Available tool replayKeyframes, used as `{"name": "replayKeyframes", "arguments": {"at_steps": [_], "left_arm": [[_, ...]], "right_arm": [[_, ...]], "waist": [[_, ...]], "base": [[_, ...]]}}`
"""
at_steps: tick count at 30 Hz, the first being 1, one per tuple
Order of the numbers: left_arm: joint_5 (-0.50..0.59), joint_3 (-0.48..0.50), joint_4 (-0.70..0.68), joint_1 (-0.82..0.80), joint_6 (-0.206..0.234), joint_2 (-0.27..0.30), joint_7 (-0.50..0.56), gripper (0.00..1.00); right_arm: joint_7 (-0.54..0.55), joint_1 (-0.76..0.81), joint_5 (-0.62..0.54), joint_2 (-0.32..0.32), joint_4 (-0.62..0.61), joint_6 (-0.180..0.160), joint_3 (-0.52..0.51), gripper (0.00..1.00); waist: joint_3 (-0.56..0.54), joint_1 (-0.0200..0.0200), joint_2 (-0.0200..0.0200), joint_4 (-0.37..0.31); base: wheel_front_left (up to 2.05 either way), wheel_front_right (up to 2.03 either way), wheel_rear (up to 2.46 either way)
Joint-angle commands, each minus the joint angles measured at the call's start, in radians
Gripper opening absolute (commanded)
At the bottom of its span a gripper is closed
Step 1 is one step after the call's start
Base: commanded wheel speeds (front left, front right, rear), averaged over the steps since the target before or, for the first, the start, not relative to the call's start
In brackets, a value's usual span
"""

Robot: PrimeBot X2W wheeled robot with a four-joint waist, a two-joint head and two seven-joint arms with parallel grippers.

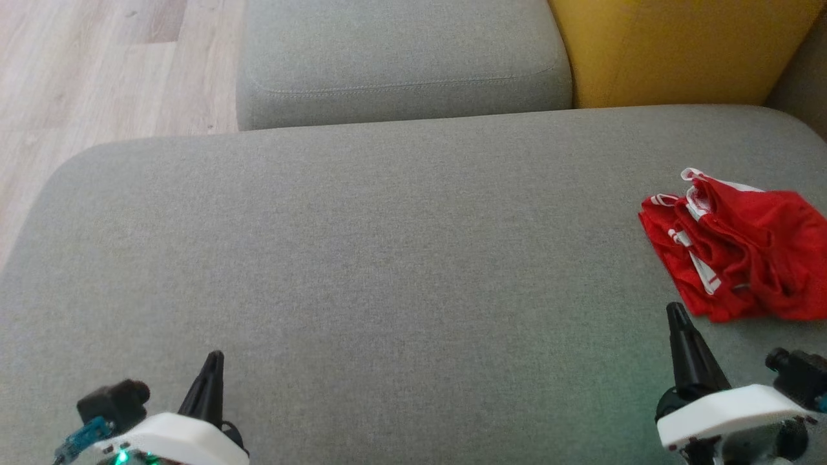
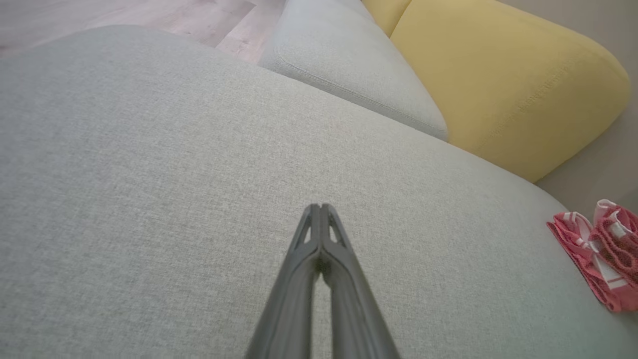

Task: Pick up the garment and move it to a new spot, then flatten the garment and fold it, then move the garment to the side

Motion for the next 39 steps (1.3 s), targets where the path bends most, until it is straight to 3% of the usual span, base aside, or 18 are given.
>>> {"name": "replayKeyframes", "arguments": {"at_steps": [1, 39], "left_arm": [[-0.033, 0.032, -0.021, -0.058, -0.013, 0.004, 0.006, 0.00], [-0.406, 0.166, 0.039, -0.131, -0.111, -0.074, 0.079, 0.00]], "right_arm": [[-0.005, -0.060, 0.041, -0.019, -0.025, 0.002, -0.001, 0.00], [0.005, -0.138, 0.481, -0.029, 0.070, 0.004, -0.023, 0.00]], "waist": [[0.001, 0.0000, 0.0000, 0.000], [0.019, 0.0000, 0.0000, -0.007]], "base": [[0.00, 0.00, 0.00], [0.00, 0.00, 0.00]]}}
